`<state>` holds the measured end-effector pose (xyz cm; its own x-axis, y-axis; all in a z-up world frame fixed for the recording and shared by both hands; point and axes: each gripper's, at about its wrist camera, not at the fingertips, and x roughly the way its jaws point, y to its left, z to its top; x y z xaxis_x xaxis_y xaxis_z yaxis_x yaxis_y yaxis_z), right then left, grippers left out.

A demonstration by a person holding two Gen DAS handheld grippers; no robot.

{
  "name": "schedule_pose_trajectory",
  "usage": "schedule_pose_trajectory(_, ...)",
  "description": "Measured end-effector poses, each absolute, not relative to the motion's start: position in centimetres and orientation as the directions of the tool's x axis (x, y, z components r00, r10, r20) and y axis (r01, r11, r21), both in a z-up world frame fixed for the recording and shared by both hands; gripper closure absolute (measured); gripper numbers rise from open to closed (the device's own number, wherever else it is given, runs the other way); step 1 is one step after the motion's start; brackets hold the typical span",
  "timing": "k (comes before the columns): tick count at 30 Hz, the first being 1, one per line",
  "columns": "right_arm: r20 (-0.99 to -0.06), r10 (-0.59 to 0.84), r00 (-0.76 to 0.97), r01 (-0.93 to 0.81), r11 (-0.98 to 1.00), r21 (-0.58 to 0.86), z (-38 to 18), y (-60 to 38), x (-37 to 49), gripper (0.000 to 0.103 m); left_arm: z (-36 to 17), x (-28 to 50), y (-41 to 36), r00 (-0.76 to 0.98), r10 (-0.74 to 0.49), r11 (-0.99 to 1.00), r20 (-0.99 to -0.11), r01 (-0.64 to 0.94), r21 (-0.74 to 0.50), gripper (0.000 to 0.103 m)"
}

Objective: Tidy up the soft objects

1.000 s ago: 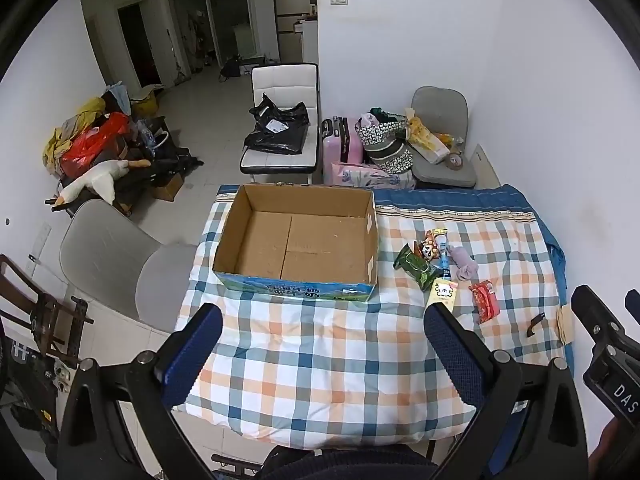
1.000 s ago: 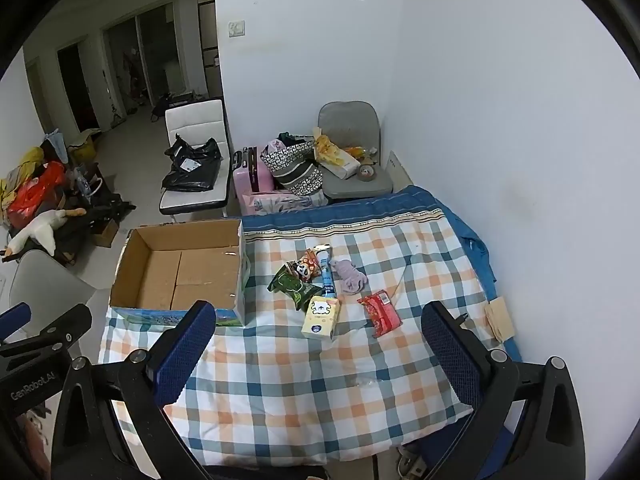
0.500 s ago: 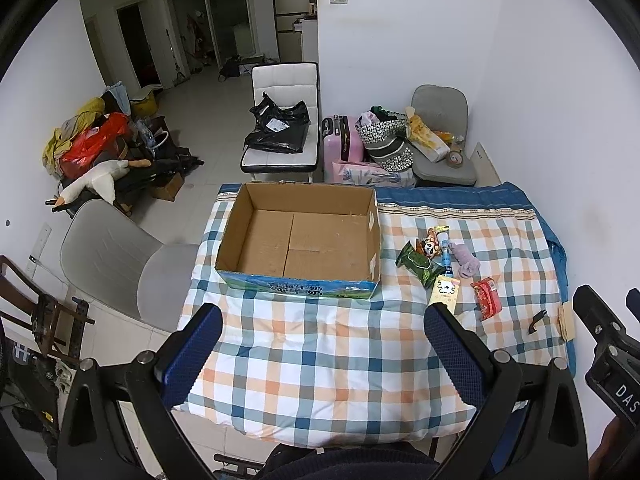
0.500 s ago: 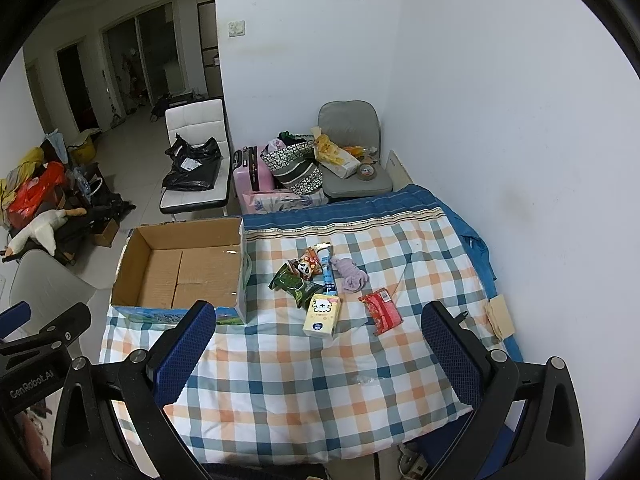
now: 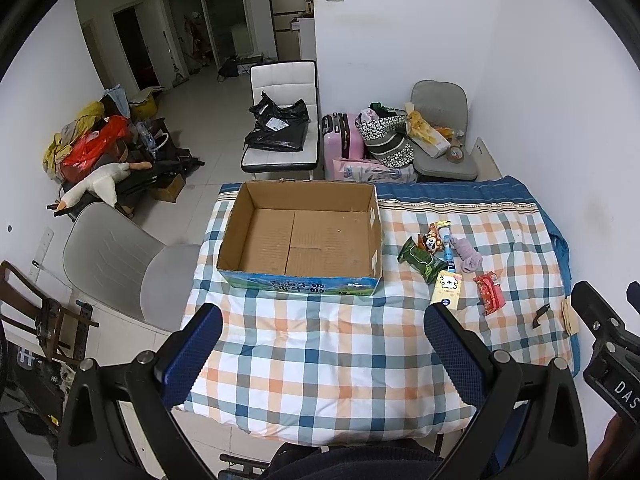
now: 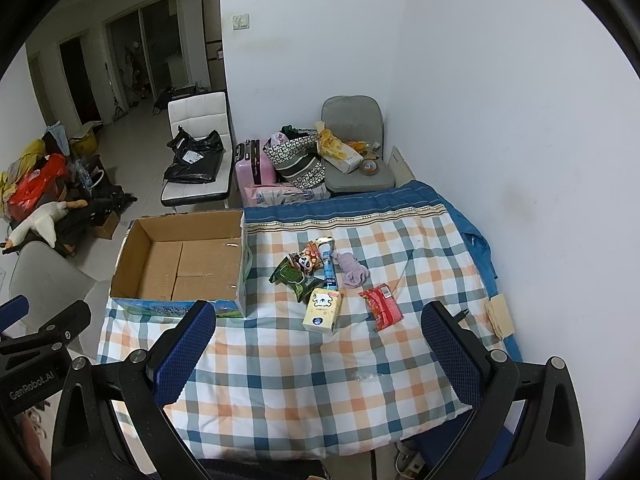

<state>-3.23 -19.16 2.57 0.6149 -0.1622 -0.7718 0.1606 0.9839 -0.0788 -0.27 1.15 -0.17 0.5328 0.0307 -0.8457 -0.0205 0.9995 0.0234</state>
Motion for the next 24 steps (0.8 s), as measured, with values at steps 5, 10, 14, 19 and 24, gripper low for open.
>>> schedule_pose_trajectory(5,-0.772,-0.164,0.614,0.161,0.984,-0.081,2.6,-19.1,-3.2,0.000,-0.3,-0.4,0.8,0.536,0.029,1.000,-0.844,-0.022,0.021,0.000)
schedule_pose_trajectory(10,-0.772,-0.163,0.614,0.161,0.984,-0.079,2.4,-19.1,-3.2,0.000,-0.3,-0.6,0.8,0.544,0.032,0.999,-0.839,-0.017,0.028,0.000)
schedule_pose_trajectory(14,-0.775,-0.162,0.611,0.162,0.984,-0.077,2.4,-19.1,-3.3,0.000,-0.2,-0.5,0.6,0.545,0.036,0.999,-0.838,-0.016,0.032,0.000)
schedule_pose_trajectory(19,-0.775,-0.160,0.612,0.158,0.984,-0.078,2.3,-19.2,-3.2,0.000,-0.2,-0.4,0.5,0.544,0.037,0.999,-0.838,-0.015,0.034,0.000)
schedule_pose_trajectory(24,-0.770,-0.159,0.618,0.161,0.984,-0.075,1.9,-19.3,-3.2,0.000,0.0,0.0,0.3,0.547,0.039,0.999,-0.836,-0.017,0.035,0.000)
